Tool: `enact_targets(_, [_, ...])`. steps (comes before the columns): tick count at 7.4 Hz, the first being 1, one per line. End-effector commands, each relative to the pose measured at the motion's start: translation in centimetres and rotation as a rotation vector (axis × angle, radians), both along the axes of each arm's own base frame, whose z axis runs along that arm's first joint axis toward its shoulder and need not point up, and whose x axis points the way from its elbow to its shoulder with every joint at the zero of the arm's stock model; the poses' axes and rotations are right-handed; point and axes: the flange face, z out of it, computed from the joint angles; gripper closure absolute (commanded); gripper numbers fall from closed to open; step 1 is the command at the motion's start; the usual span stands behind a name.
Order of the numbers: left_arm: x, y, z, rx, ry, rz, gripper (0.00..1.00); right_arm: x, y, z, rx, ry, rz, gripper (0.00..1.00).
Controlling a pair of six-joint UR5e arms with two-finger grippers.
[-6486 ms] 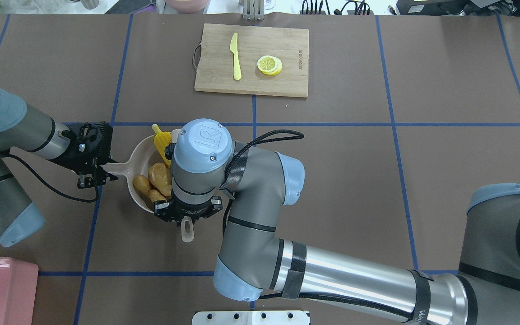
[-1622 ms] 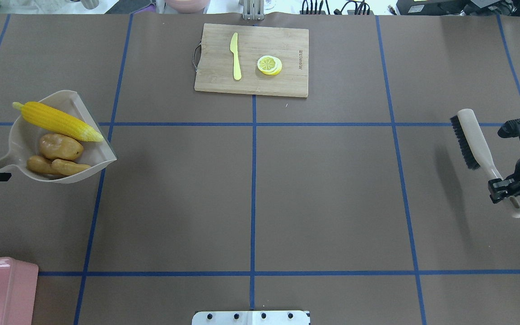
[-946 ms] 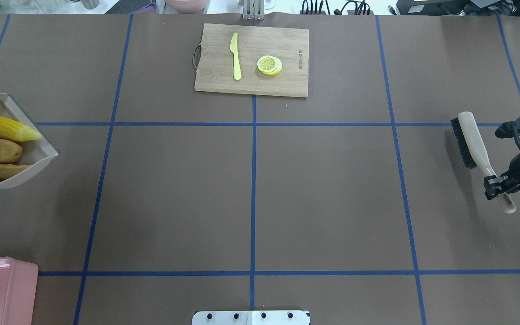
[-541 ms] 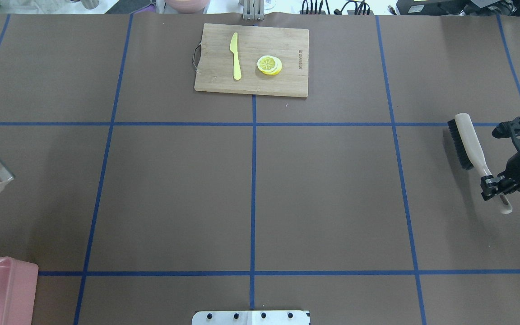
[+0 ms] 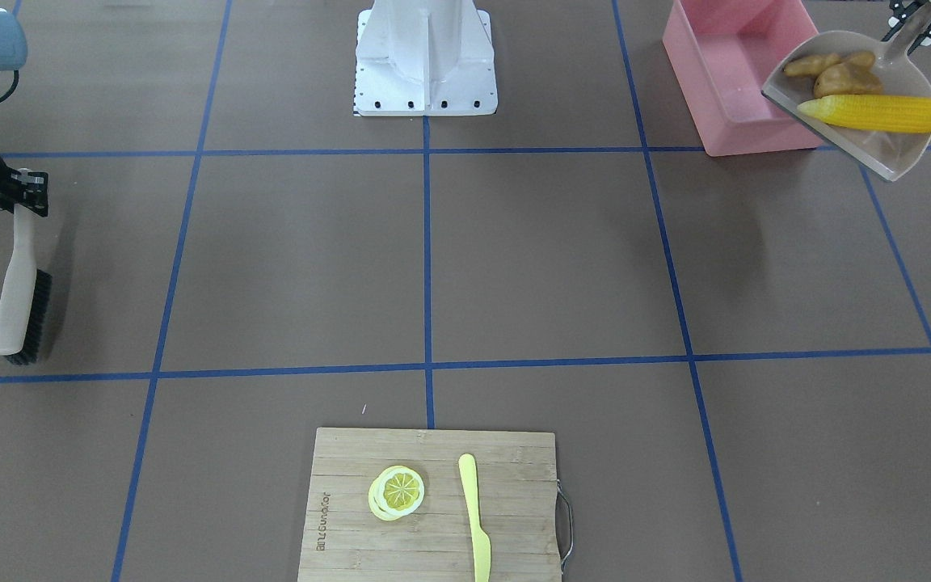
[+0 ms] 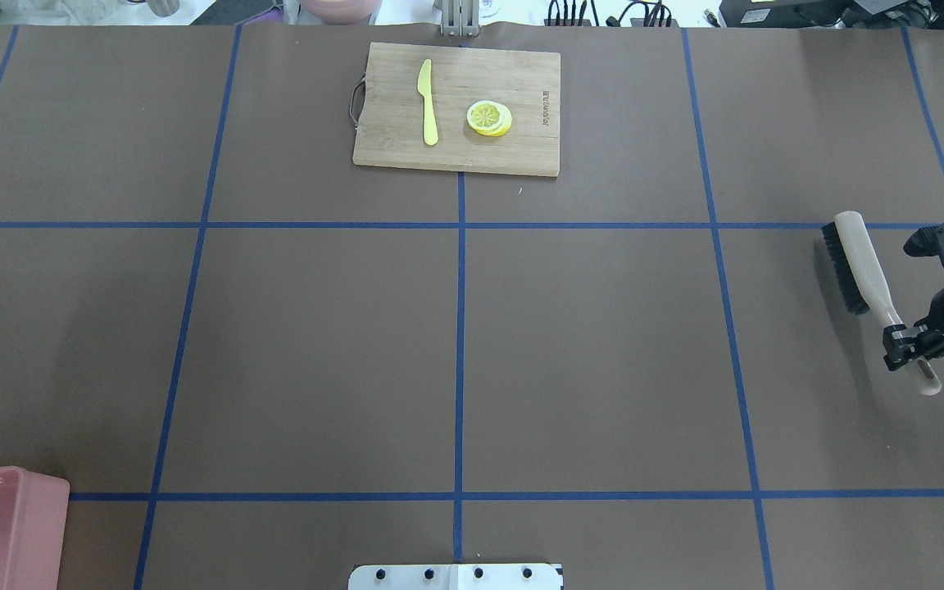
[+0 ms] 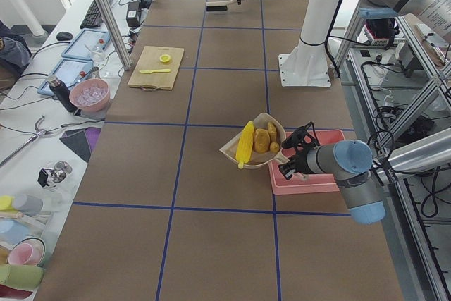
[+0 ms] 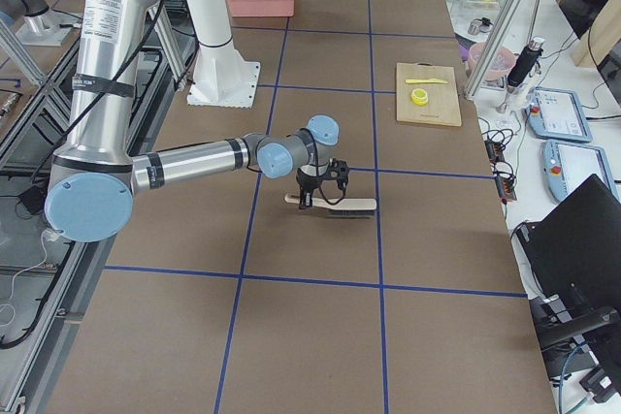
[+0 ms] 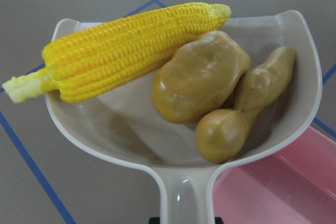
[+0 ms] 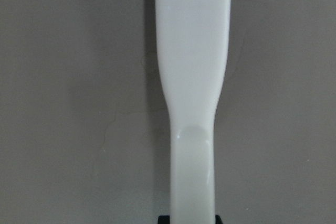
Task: Sweep and dump trash into bin
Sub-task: 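Tilt the dustpan over the pink bin with the left gripper to dump the items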
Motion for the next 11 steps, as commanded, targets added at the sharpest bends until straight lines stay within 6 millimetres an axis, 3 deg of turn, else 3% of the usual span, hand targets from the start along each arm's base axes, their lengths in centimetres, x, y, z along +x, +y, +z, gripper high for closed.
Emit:
enact_targets(1, [-0.9, 3.3, 0.2, 0.022, -0.017, 0.077, 1.0, 1.2, 1.6, 1.9, -0.022, 0.019, -0.006, 1.0])
enact_targets(4, [-2.4, 7.9, 0.7, -0.019, -0.048, 0.14, 1.0, 5.3, 6.9, 5.6, -0.005, 0.004, 0.005, 1.0])
enact_targets(6, [-2.6, 8.3, 1.3, -0.016, -0.089, 0.177, 1.0, 7.6, 10.0, 7.3, -0.013, 0.013, -0.003, 1.0])
enact_targets(9, [-2.6, 8.3, 0.3, 0.018, -0.138, 0.23, 1.0, 9.3, 11.8, 10.8, 0.006, 0.022, -0.032, 1.0])
enact_targets(11, [-2.4, 7.6, 0.2, 0.021, -0.188, 0.273, 1.0, 10.2, 12.8, 11.4, 0.003, 0.032, -0.039, 1.0])
